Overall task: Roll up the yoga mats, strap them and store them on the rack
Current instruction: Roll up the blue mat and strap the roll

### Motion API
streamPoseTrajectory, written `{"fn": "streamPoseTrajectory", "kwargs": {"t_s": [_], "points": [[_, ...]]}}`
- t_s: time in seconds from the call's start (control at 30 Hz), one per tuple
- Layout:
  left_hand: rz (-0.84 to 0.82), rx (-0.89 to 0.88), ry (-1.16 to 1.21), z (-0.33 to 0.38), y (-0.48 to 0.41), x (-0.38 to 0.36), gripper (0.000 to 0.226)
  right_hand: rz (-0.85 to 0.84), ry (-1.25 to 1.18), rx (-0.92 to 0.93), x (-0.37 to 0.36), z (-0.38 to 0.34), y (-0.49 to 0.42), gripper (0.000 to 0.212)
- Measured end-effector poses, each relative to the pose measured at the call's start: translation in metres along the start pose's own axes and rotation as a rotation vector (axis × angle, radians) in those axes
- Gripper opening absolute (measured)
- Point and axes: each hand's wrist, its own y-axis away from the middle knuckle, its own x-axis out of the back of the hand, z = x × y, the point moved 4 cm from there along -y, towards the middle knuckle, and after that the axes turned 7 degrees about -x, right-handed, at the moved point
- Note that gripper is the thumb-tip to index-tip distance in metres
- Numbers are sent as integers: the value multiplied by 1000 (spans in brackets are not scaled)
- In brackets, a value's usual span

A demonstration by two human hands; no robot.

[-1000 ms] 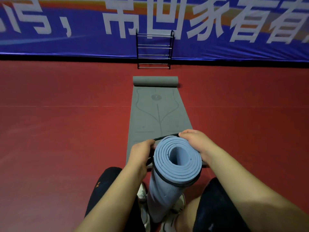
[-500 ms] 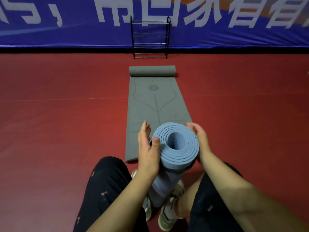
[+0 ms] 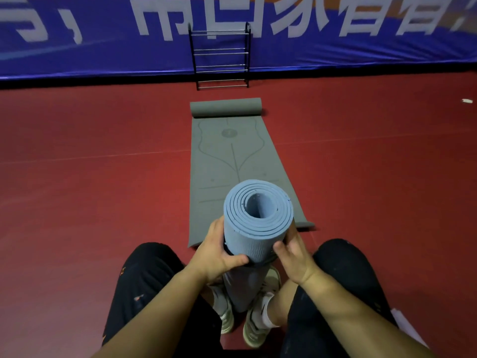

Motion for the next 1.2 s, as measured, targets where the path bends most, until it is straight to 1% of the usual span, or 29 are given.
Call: {"fn": "streamPoseTrajectory", "kwargs": {"t_s": [0.07, 0.1, 0.13, 0.17, 0.23, 0.3, 0.33, 0.4, 0.43, 0.47, 0.5, 0.53, 0.57, 0.63, 0.67, 0.73, 0.8, 0.87, 0.9, 0.97, 1.0, 1.03, 1.07, 1.1, 1.13, 1.2], "points": [[42, 14, -54, 0, 1, 2, 132, 43, -18, 11, 4, -2, 0, 107], [87, -7, -69, 4, 1, 4, 139, 69, -7, 12, 5, -2, 0, 116], [121, -40, -77, 9, 0, 5, 141, 76, 13, 0, 5, -1, 0, 121], [125, -69, -69, 15, -2, 5, 138, 53, 31, -34, 3, 0, -2, 121], [60, -67, -17, 14, -4, 0, 128, -28, 84, -158, -2, 6, -4, 111], [8, 19, 11, -4, -4, -6, 122, -92, 192, -298, -6, 23, -4, 104], [-17, 71, 14, -16, -4, -9, 119, -121, 249, -367, -5, 34, -4, 104], [-96, 180, -88, -36, -1, -14, 122, -169, 353, -471, -3, 53, -1, 110], [-118, 242, -160, -42, 0, -14, 128, -179, 372, -486, -2, 58, 1, 111], [-106, 263, -176, -44, 1, -14, 134, -182, 357, -483, -2, 60, 2, 111], [-67, 199, -140, -38, 0, -14, 138, -167, 309, -459, -2, 55, 3, 111], [-17, 92, -93, -29, -1, -13, 140, -128, 252, -424, -2, 49, 2, 112], [28, -1, -68, -17, -2, -10, 137, -60, 198, -373, 1, 39, 0, 115], [77, -93, -27, -2, -6, -6, 131, 74, 114, -281, 9, 25, -2, 122], [77, -106, 9, 0, -7, -6, 129, 82, 82, -255, 10, 22, -4, 123], [55, -89, 69, -5, -10, -10, 123, -5, 87, -280, 1, 25, -3, 119], [25, -15, 86, -19, -9, -16, 118, -81, 137, -387, -7, 41, -1, 112], [-43, 149, 89, -42, -6, -23, 122, -150, 170, -492, -10, 56, 0, 107], [-97, 242, 48, -51, -5, -24, 128, -208, 215, -539, -11, 61, 1, 103], [-229, 420, -152, -67, 2, -25, 133, -330, 368, -628, -12, 68, 6, 91], [-297, 516, -269, -68, 7, -26, 133, -350, 428, -657, -11, 70, 9, 88], [-336, 585, -354, -67, 11, -27, 132, -346, 443, -654, -10, 69, 10, 89], [-325, 602, -366, -66, 12, -27, 135, -310, 421, -621, -9, 68, 9, 95], [-287, 562, -325, -62, 10, -26, 141, -253, 370, -581, -7, 66, 6, 101], [-227, 484, -253, -59, 7, -26, 147, -191, 306, -544, -4, 61, 4, 107], [-89, 305, -123, -48, 3, -21, 146, -78, 204, -469, 3, 51, -1, 109]]}}
